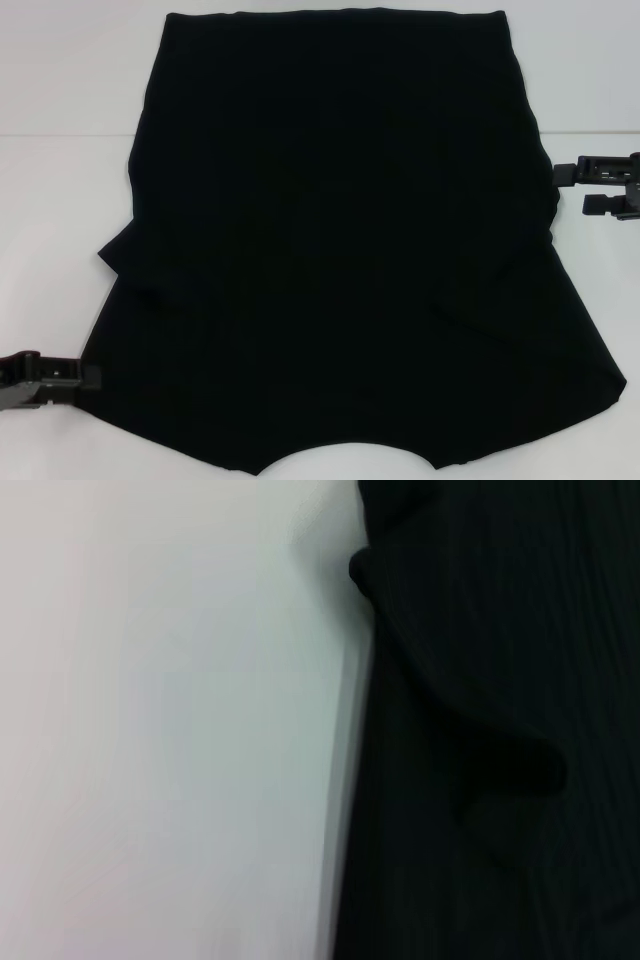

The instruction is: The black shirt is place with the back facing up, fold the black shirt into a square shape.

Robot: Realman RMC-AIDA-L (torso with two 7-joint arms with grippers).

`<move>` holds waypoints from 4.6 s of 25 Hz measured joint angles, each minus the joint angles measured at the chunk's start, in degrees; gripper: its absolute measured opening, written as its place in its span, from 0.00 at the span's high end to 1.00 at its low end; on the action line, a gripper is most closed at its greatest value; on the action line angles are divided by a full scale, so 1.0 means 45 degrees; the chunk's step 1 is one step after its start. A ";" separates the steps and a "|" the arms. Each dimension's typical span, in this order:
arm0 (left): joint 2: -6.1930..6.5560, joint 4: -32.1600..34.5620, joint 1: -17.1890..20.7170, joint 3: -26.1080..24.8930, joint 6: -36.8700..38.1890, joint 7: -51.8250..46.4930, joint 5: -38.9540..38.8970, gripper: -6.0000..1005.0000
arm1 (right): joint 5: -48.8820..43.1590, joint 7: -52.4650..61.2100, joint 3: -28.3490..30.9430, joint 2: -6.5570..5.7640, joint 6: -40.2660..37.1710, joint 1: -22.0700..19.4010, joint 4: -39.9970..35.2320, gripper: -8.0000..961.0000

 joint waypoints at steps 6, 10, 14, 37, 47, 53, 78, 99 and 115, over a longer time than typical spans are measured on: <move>-0.0054 0.0000 -0.0053 0.0066 -0.0236 -0.0091 0.0024 0.44 | 0.0003 0.0005 0.0005 -0.0022 -0.0007 -0.0024 0.0001 0.02; -0.0081 0.0001 -0.0056 0.0083 -0.0307 -0.0094 0.0030 0.43 | 0.0002 0.0005 0.0005 -0.0056 -0.0022 -0.0038 0.0002 0.02; -0.0023 0.0002 -0.0037 0.0005 -0.0273 -0.0097 -0.0041 0.43 | 0.0003 0.0006 0.0005 -0.0102 -0.0036 -0.0070 0.0009 0.02; -0.0086 -0.0509 -0.0347 0.0114 -0.0465 -0.0079 0.0059 0.43 | 0.0000 -0.0012 0.0004 -0.0129 -0.0141 -0.0110 0.0012 0.02; 0.0159 -0.0370 -0.0168 0.0000 -0.0302 -0.0235 0.0013 0.43 | 0.0000 -0.0030 0.0004 -0.0139 -0.0265 -0.0137 0.0012 0.02; 0.0205 -0.0369 -0.0064 -0.0021 -0.0402 -0.0274 0.0054 0.43 | 0.0000 -0.0025 0.0004 -0.0140 -0.0268 -0.0160 0.0012 0.02; 0.0052 -0.0483 -0.0214 0.0106 -0.0665 -0.0383 0.0059 0.43 | 0.0000 -0.0100 0.0004 -0.0182 -0.0296 -0.0229 0.0012 0.02; -0.0422 -0.0620 -0.0851 0.0175 -0.0669 -0.0330 0.0054 0.43 | 0.0000 -0.0151 0.0004 -0.0236 -0.0396 -0.0382 0.0012 0.02; -0.0309 -0.0594 -0.0616 0.0237 -0.0622 -0.0436 0.0127 0.43 | 0.0001 -0.0152 0.0004 -0.0257 -0.0397 -0.0424 0.0011 0.02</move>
